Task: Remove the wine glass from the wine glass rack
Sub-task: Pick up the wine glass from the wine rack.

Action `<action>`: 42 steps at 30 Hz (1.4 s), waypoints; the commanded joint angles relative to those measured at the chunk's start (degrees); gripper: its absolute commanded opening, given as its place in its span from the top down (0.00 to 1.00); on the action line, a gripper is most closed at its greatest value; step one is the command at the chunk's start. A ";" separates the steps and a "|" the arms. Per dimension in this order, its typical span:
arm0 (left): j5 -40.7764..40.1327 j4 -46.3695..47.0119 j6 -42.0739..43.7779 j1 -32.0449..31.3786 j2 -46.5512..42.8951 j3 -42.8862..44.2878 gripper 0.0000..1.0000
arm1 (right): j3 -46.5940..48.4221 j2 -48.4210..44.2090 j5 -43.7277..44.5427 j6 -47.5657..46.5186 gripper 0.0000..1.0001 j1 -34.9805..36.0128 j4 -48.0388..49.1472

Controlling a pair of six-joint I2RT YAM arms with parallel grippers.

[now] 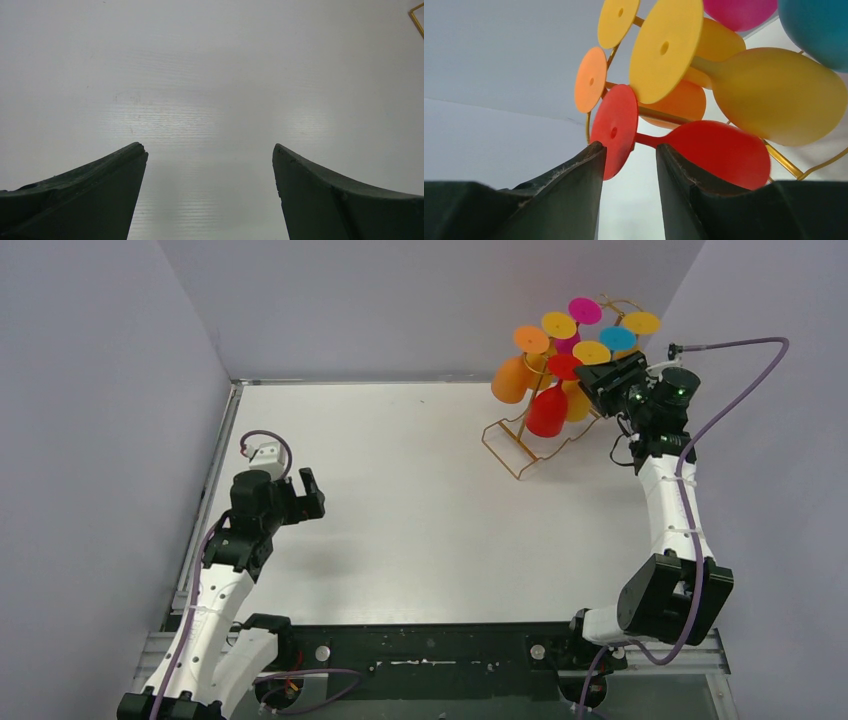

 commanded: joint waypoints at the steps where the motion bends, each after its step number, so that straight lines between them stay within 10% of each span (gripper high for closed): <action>1: -0.77 1.84 0.90 -0.28 0.64 0.52 0.05 | 4.04 0.89 -0.40 -1.23 0.58 -0.17 4.55; 42: -0.96 1.84 0.72 -0.24 2.78 0.70 0.05 | 5.05 -0.49 -2.33 3.38 0.95 -0.41 2.39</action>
